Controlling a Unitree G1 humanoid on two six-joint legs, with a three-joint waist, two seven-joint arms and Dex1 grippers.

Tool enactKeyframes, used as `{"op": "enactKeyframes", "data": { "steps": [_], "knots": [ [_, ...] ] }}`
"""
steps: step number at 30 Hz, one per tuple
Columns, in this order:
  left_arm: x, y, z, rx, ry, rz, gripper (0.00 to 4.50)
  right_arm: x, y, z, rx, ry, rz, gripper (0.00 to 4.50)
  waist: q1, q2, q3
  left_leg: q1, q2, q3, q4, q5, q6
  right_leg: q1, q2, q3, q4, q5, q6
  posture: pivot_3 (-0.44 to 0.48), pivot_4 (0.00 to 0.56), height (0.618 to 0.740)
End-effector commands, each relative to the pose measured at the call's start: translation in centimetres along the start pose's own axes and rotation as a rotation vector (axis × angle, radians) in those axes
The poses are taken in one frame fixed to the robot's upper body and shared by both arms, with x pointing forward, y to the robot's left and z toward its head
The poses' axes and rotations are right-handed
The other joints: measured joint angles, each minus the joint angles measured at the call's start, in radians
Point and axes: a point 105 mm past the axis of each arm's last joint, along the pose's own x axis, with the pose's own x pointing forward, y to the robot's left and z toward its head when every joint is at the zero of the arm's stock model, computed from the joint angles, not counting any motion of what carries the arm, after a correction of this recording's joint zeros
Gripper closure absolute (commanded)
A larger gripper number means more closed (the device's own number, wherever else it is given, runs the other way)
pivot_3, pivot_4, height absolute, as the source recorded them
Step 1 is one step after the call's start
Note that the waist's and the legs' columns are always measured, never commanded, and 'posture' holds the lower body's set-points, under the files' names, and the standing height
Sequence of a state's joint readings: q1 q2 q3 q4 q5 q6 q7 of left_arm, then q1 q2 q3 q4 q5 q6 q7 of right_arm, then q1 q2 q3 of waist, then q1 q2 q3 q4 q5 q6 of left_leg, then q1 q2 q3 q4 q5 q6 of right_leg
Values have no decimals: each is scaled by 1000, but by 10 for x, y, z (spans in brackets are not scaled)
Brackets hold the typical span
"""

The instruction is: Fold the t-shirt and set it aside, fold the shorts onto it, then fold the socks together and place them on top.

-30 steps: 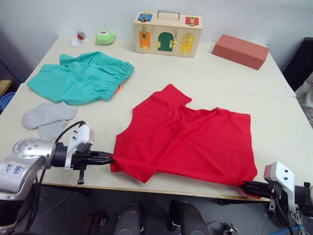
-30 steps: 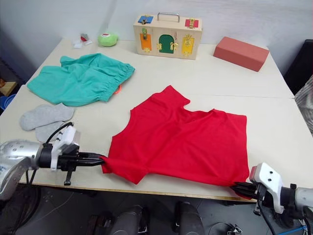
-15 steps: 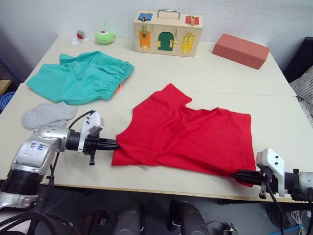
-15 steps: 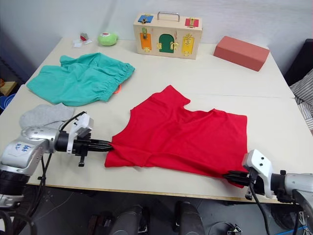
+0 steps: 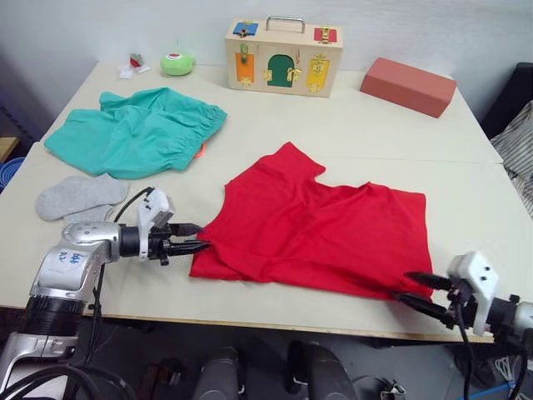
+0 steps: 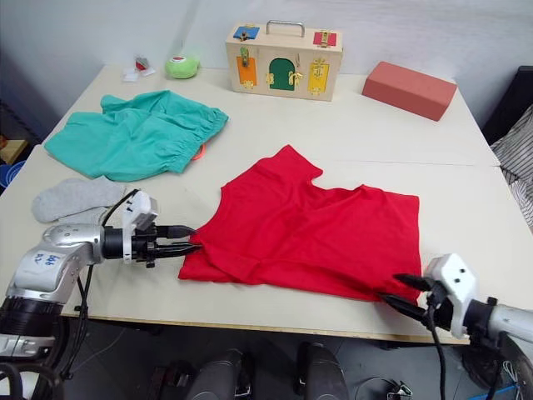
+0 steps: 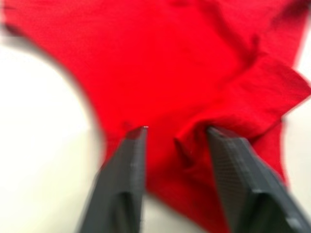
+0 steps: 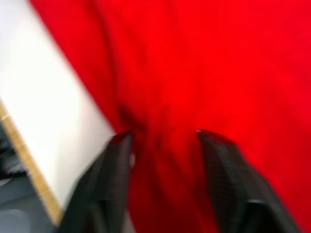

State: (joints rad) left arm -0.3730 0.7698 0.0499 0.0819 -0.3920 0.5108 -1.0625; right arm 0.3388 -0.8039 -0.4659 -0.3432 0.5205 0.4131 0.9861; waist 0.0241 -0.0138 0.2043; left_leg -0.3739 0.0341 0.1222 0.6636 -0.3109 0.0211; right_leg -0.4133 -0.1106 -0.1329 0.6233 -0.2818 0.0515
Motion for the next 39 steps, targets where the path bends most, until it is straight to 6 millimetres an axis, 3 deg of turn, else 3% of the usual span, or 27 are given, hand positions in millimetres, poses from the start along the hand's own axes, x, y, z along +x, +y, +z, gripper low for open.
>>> {"op": "enactKeyframes", "data": {
  "steps": [1, 3, 4, 7, 11, 14, 16, 23, 32, 39],
  "knots": [
    [-20, 15, 28, 82, -174, 145, 1254, -19, -4, 28, -39, -126, -43, 1166, 1, 0, 0, 0, 0, 0, 0, 0, 0, 0, 0, 0, 0, 0, 0, 0, 150, 740],
    [-29, 12, 39, 116, -252, 145, 1254, -23, 4, 37, -28, -171, -13, 1166, 1, 0, 0, 0, 0, 0, 0, -1, 1, 0, 0, 0, 0, 0, 0, 0, 150, 740],
    [-30, 2, 40, 129, -255, 86, 1210, -21, 13, 40, -28, -185, 24, 1453, 1, 0, 0, 0, 0, -1, 0, -1, 1, 0, 0, 0, 0, 0, 0, 0, 150, 740],
    [-23, -40, 26, 193, -152, -152, 1836, -3, 52, 36, -101, -172, 168, 2191, -2, 0, 0, 1, 1, -1, -1, -1, 0, 0, 0, 0, 0, 0, 0, 0, 150, 740],
    [-1, -78, 9, 262, -74, -333, 3099, 21, 71, 27, -216, -191, 177, 3615, -1, 0, 0, 2, 0, 1, -2, -2, -3, 1, 0, 1, -2, 0, 0, 0, 150, 740],
    [15, -90, 3, 290, -72, -388, 4104, 32, 80, 18, -261, -190, 192, 4500, 2, 0, -1, 1, -1, 1, 0, -4, -3, 1, -1, 2, -2, 1, 1, 0, 150, 740],
    [29, -95, -3, 315, -61, -416, 4461, 42, 79, 12, -261, -192, 173, 4500, 2, 0, -1, 1, -1, 1, 0, -5, -1, 1, -1, 2, -1, 1, 1, 0, 150, 740],
    [59, -83, -13, 377, -23, -345, 4461, 52, 52, 4, -295, -157, 68, 4500, -1, 0, -1, 1, -1, 1, 0, 0, 1, 1, -1, 1, -1, 1, 1, 0, 150, 740],
    [61, -51, -1, 296, -105, -174, 4461, 12, 3, -11, -301, -100, -115, 4500, 1, 0, -1, 1, -1, 1, 0, -2, 6, 1, -1, 1, 0, 1, 1, 0, 150, 740],
    [60, -38, 13, 179, -188, -100, 4461, 1, -18, -25, -277, -42, -205, 4500, -1, 0, -1, 2, -1, 0, 0, -1, 6, 1, -1, 1, 1, 1, 1, 0, 150, 740]
  ]
}}
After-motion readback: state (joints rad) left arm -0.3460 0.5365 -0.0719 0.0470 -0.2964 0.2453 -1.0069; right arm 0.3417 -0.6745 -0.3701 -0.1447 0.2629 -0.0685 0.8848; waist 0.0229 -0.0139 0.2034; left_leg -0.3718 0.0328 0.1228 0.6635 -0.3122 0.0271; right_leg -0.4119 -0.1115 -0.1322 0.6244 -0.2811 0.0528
